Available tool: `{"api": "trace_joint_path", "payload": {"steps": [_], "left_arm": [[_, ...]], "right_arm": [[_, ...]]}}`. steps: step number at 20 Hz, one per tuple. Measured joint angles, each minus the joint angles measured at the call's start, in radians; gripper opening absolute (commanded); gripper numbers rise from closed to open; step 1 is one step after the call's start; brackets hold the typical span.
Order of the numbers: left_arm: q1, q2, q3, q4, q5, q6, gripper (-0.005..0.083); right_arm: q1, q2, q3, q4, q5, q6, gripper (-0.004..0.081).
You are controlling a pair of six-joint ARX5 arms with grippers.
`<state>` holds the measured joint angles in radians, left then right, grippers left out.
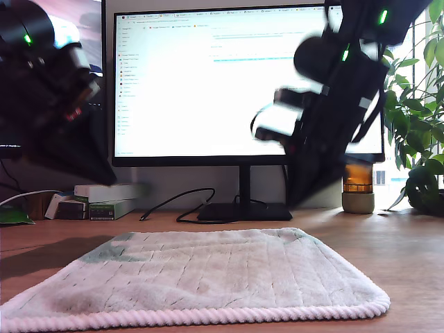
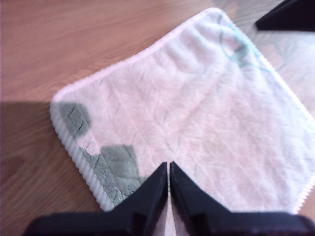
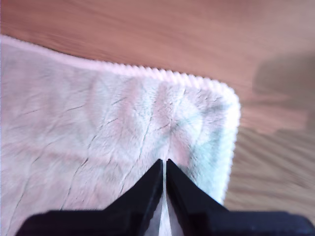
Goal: Fold the tea towel to a neat square and place it to the right
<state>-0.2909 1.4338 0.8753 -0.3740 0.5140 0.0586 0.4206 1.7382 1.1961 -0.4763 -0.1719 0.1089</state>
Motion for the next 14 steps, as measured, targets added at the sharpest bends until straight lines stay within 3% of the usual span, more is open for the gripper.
{"api": "trace_joint_path", "payload": {"steps": [6,9,14], "left_arm": [[0.000,-0.131,0.000,-0.008,-0.066,0.032,-0.0021],[0.000,-0.214,-0.001,-0.008,-0.089,0.043,-0.0021],[0.000,-0.363,-0.116,0.028,-0.094,0.070,-0.0021]], "right_arm": [[0.008,-0.105,0.000,0.001,0.057,-0.052,-0.0013],[0.052,-0.176,-0.010,0.031,0.113,-0.063,-0.0013],[0.140,-0.357,-0.164,0.127,0.138,-0.092,-0.0013]]}}
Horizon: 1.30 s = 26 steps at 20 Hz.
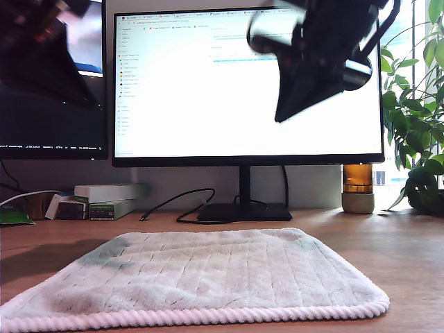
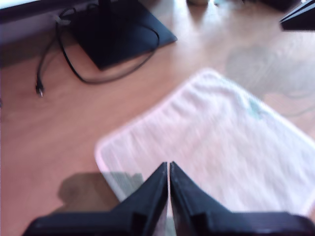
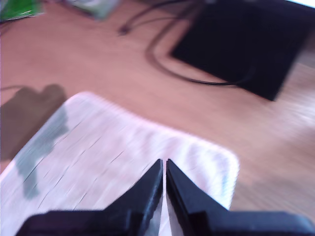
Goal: Fold the tea towel to a neat square and place it to the right
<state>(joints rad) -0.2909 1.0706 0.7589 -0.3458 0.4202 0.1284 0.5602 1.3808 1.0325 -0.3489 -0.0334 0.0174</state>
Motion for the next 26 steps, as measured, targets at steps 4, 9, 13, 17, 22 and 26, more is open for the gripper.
{"api": "trace_joint_path", "payload": {"steps": [4,9,13,17,22,26], "left_arm": [[-0.014,-0.167,-0.200,0.051,0.000,0.003,-0.0021],[-0.141,-0.396,-0.264,0.037,-0.003,-0.015,-0.0021],[-0.283,-0.447,-0.261,-0.130,-0.045,0.040,-0.0021],[-0.381,-0.437,-0.251,-0.301,-0.213,0.269,0.0009],[-0.432,-0.312,-0.235,-0.372,-0.262,0.468,0.0265],[-0.436,-0.202,-0.234,-0.360,-0.285,0.602,0.0312]], "right_arm": [[0.041,-0.116,-0.233,0.078,0.001,-0.045,-0.0013],[0.105,-0.355,-0.500,0.204,0.004,-0.077,-0.0013],[0.182,-0.526,-0.583,0.113,-0.032,-0.175,-0.0013],[0.217,-0.550,-0.583,0.096,-0.018,-0.286,-0.0003],[0.241,-0.515,-0.582,0.010,-0.008,-0.634,0.0283],[0.240,-0.503,-0.582,0.004,0.025,-0.700,0.0283]]}}
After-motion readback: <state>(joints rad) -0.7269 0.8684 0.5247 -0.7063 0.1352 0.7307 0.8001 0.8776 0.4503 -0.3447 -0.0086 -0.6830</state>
